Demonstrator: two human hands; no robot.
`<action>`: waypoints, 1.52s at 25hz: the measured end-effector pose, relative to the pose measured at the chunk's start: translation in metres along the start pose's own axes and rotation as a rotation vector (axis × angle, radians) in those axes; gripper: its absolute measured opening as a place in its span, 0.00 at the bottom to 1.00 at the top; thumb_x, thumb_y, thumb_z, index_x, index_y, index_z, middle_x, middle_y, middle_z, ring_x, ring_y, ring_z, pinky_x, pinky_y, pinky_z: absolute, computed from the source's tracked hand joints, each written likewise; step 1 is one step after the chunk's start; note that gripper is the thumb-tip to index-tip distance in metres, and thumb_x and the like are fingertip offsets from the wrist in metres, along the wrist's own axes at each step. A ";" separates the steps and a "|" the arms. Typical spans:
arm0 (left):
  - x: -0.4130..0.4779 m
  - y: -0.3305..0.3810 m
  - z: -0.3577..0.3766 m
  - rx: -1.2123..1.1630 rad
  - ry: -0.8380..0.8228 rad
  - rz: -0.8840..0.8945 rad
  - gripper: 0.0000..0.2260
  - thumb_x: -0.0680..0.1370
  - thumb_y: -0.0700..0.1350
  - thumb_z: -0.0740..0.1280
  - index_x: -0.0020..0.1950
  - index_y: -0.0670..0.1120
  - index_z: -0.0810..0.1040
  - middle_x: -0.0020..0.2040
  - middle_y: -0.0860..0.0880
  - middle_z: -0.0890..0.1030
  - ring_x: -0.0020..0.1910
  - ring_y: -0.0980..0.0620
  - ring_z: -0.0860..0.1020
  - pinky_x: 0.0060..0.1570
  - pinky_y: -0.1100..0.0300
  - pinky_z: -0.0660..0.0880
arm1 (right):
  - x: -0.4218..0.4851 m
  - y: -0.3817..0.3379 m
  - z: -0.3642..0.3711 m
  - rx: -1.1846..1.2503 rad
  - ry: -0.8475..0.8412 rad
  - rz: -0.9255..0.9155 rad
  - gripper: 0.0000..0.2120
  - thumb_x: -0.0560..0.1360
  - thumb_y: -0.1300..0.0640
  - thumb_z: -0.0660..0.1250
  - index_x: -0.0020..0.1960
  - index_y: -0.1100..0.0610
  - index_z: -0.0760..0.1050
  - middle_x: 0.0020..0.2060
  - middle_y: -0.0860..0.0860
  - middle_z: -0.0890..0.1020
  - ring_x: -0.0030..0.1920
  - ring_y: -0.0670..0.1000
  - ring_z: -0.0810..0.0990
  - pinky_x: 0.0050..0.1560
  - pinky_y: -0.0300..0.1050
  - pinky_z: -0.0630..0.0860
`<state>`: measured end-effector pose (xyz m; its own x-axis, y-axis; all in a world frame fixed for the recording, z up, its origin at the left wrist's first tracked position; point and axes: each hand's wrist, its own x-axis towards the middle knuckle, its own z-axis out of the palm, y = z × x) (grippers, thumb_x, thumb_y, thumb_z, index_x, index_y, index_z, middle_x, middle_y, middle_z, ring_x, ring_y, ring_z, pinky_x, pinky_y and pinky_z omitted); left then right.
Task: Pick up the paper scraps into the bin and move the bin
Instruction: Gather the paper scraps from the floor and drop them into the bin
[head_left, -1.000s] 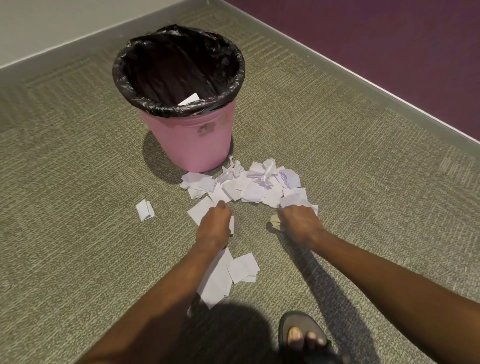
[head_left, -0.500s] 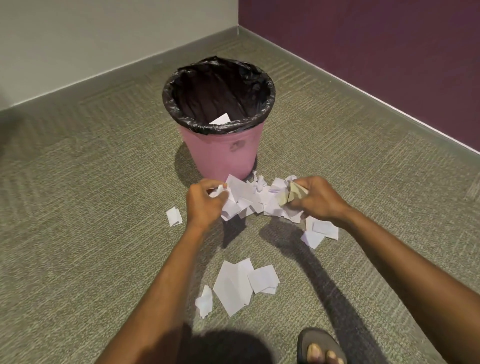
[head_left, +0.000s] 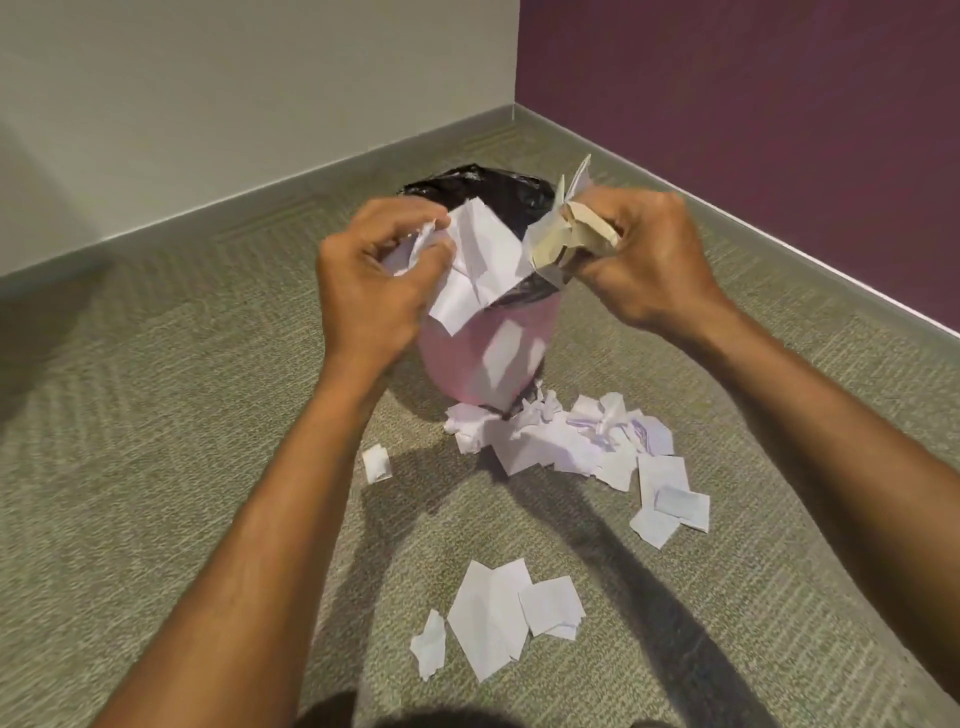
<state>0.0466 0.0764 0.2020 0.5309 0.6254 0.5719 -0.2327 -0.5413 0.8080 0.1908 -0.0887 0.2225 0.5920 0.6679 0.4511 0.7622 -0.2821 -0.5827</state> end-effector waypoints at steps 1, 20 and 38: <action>0.010 -0.002 -0.002 -0.013 0.013 0.014 0.07 0.72 0.35 0.72 0.50 0.40 0.84 0.49 0.46 0.83 0.50 0.53 0.82 0.52 0.62 0.79 | 0.010 0.001 0.004 -0.024 0.015 -0.033 0.04 0.70 0.63 0.71 0.42 0.56 0.82 0.36 0.50 0.84 0.37 0.50 0.81 0.35 0.50 0.78; 0.080 -0.089 0.028 -0.089 -0.159 -0.466 0.22 0.77 0.53 0.69 0.69 0.49 0.71 0.62 0.45 0.75 0.56 0.50 0.78 0.43 0.56 0.83 | 0.091 0.048 0.059 0.111 -0.254 0.258 0.28 0.69 0.45 0.76 0.64 0.55 0.73 0.55 0.50 0.78 0.52 0.49 0.78 0.50 0.46 0.78; -0.175 -0.164 0.071 0.773 -0.788 -0.308 0.16 0.77 0.46 0.65 0.64 0.45 0.74 0.56 0.43 0.78 0.54 0.42 0.77 0.49 0.51 0.75 | -0.111 0.185 0.088 -0.330 -0.654 0.627 0.35 0.70 0.44 0.75 0.70 0.58 0.68 0.67 0.62 0.72 0.63 0.62 0.74 0.62 0.54 0.74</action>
<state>0.0496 0.0162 -0.0405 0.9049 0.4129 -0.1036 0.4141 -0.7974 0.4390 0.2426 -0.1548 0.0056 0.7297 0.5533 -0.4017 0.4515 -0.8311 -0.3246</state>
